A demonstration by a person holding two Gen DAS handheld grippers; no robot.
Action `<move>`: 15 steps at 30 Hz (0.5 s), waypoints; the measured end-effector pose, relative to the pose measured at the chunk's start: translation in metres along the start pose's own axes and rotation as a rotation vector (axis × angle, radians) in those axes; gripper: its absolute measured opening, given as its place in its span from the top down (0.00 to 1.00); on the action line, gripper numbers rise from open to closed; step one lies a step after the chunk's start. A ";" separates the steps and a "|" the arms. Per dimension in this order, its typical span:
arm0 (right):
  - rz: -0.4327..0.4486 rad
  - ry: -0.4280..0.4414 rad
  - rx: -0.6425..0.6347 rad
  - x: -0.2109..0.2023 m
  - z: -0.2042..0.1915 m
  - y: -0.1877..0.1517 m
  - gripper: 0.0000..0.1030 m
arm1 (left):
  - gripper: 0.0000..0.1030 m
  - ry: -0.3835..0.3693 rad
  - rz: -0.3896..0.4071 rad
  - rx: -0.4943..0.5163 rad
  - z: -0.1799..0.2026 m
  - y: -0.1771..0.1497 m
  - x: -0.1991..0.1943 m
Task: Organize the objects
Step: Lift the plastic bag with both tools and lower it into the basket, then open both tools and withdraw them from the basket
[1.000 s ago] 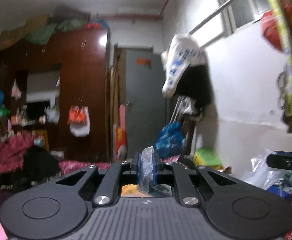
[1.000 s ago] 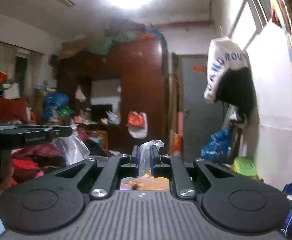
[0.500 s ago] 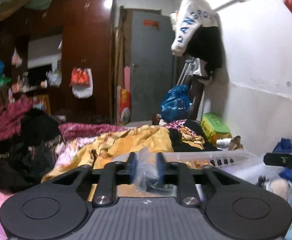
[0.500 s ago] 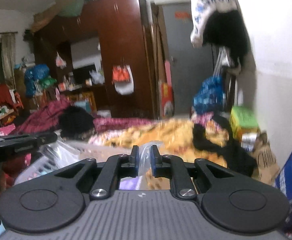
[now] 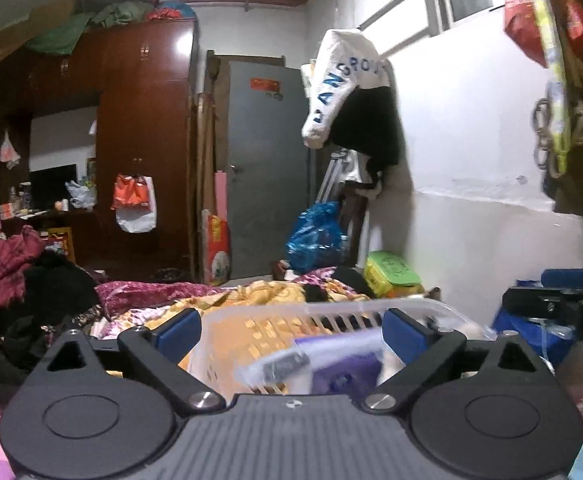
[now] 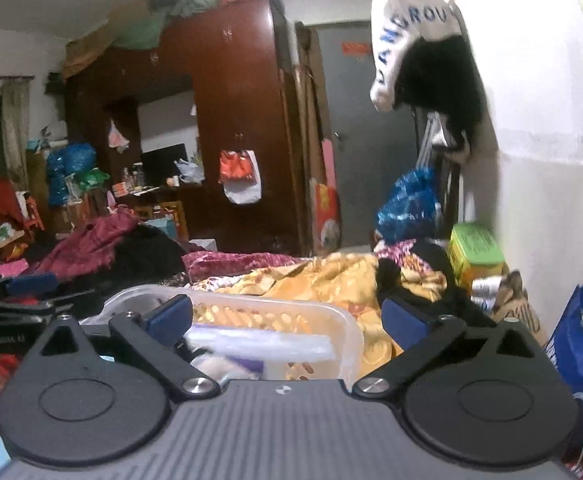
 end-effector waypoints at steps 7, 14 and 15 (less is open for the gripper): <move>0.039 -0.022 -0.144 -0.044 -0.025 -0.014 0.00 | 0.04 0.011 -0.004 0.039 -0.005 0.020 -0.065; 0.076 -0.023 -0.128 -0.077 -0.032 0.002 0.00 | 0.04 0.061 0.021 0.114 0.016 0.038 -0.123; 0.083 -0.035 -0.138 -0.081 -0.034 0.004 0.00 | 0.04 0.063 0.029 0.127 0.020 0.038 -0.127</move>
Point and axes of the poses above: each gripper's, at about its wrist camera, not at the fingertips, and x roughly the way its jaws point, z to its right, y to its top, the point moved 2 cm from there along x, roughly the way its jaws point, and after that the axes turned 4 degrees about z, right-handed, at the moved point
